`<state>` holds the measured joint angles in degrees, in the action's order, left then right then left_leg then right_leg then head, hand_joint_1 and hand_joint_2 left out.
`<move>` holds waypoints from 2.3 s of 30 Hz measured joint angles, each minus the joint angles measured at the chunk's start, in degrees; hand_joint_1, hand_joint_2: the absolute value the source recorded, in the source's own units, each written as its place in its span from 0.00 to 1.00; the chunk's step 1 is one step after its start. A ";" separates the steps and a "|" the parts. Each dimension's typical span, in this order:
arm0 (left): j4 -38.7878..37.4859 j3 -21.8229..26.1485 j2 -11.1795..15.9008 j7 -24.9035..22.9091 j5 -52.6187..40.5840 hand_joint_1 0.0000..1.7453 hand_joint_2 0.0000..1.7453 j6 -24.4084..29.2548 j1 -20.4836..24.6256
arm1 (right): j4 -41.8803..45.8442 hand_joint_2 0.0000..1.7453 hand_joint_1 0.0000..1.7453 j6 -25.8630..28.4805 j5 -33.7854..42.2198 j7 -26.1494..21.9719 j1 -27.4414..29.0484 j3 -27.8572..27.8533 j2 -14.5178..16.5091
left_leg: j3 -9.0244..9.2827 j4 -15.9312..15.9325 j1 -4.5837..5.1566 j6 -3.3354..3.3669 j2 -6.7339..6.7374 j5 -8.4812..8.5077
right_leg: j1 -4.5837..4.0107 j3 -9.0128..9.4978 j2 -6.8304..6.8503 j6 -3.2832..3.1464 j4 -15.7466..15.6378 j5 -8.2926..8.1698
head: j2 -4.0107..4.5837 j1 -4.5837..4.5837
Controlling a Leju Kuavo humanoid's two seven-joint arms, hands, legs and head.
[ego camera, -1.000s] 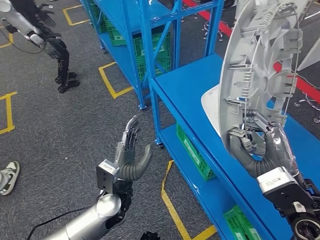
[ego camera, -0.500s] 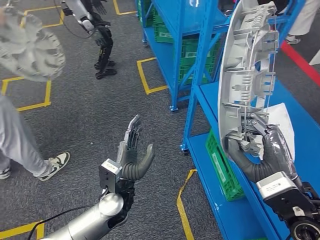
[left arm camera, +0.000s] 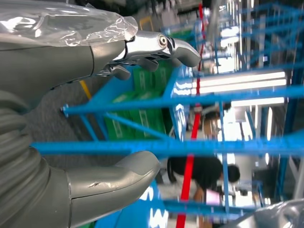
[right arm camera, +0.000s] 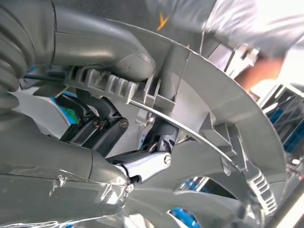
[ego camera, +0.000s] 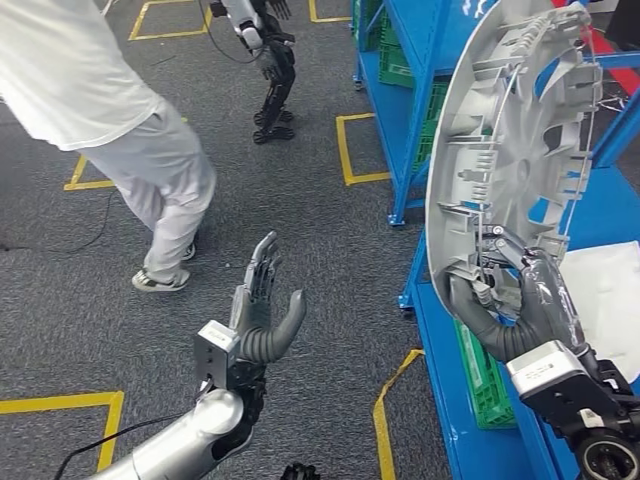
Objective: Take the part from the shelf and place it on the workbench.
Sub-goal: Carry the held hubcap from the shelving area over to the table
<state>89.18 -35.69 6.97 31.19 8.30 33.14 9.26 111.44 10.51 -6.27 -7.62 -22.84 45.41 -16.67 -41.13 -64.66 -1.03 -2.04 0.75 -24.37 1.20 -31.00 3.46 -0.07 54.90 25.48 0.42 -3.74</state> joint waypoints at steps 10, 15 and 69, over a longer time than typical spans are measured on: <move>0.04 0.00 -0.02 0.11 -0.04 0.00 1.00 0.06 0.12 | -0.03 1.00 1.00 -0.06 0.04 -0.05 -0.11 0.05 0.32 | 6.18 10.53 0.43 2.40 -0.33 2.86 | 0.28 0.70 -0.14 2.43 1.57 2.84 | 0.00 0.44; 0.04 0.00 -0.02 0.11 -0.04 0.00 1.00 0.05 0.13 | -0.03 1.00 1.00 -0.06 0.04 -0.05 -0.11 0.04 0.32 | 6.19 10.52 0.43 2.42 -0.34 2.86 | 0.29 0.65 -0.24 2.43 1.70 2.91 | 0.00 0.44; 0.44 0.00 0.30 -1.11 -0.66 0.00 1.00 -0.45 0.48 | -0.11 1.00 1.00 0.62 1.82 -1.41 -0.97 2.14 1.46 | 5.89 10.22 1.08 1.29 3.21 2.84 | -0.21 1.29 2.67 1.61 -0.70 0.29 | 0.00 -0.48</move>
<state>89.61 -35.69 7.27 30.07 7.64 32.69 9.74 111.33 11.13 -4.45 -9.03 -23.81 47.54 -15.21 -35.24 -54.44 0.05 -0.75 3.95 -21.53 0.98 -29.71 6.12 1.54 54.19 25.77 0.42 -4.22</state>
